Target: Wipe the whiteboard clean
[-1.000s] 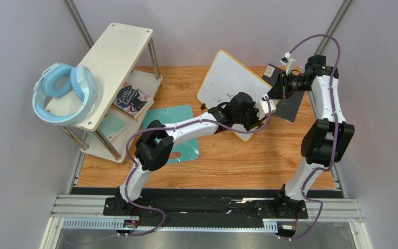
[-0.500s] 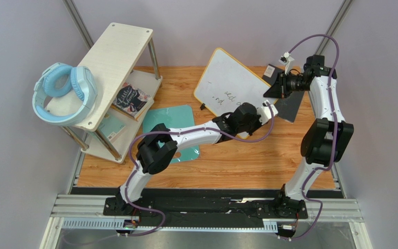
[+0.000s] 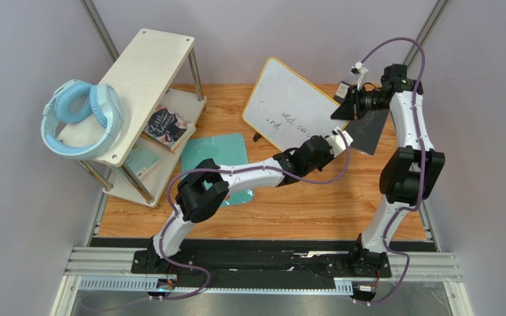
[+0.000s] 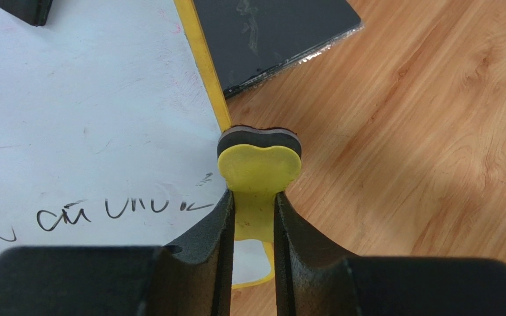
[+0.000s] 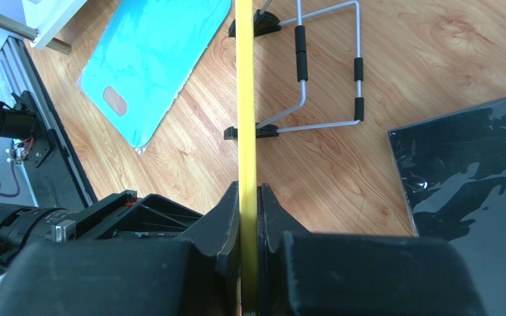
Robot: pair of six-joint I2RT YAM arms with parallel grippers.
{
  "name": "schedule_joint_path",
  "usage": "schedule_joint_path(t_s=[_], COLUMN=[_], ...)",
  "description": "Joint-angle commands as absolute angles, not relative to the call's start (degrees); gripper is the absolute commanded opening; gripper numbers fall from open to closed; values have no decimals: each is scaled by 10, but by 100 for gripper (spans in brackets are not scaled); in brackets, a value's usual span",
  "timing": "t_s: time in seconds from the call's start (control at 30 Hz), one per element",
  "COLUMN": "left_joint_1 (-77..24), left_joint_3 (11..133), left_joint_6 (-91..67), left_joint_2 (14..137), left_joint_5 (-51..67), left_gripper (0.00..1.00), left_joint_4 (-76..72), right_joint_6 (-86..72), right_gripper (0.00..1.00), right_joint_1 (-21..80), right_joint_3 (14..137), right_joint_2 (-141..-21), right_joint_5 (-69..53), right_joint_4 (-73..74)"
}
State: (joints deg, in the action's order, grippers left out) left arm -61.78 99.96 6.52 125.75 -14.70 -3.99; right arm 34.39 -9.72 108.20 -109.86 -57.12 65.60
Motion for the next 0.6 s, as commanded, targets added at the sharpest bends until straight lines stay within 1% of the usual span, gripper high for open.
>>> schedule_joint_path(t_s=[0.0,0.17,0.33,0.47,0.57], left_joint_1=[-583,-582,-574,-572,-575], left_joint_3=[939,927,933,960,961], left_joint_6=[75,104,99,92,85], left_joint_2=[1234,1216,1218,1233,1230], left_joint_5=[-228,-260,-263,-237,-199], left_gripper=[0,0,0,0,0], left_joint_4=[-108,-133,-138,-114,-124], right_joint_6=[368,382,397,395,395], right_gripper=[0,0,0,0,0], right_joint_1=[-93,-93,-93,-93,-93], right_joint_3=[1124,1185,1187,1180,1180], right_joint_2=[-1110,-1150,-1152,-1150,-1150], right_joint_5=[-514,-493,-485,-485,-486], right_joint_4=[739,805,823,821,821])
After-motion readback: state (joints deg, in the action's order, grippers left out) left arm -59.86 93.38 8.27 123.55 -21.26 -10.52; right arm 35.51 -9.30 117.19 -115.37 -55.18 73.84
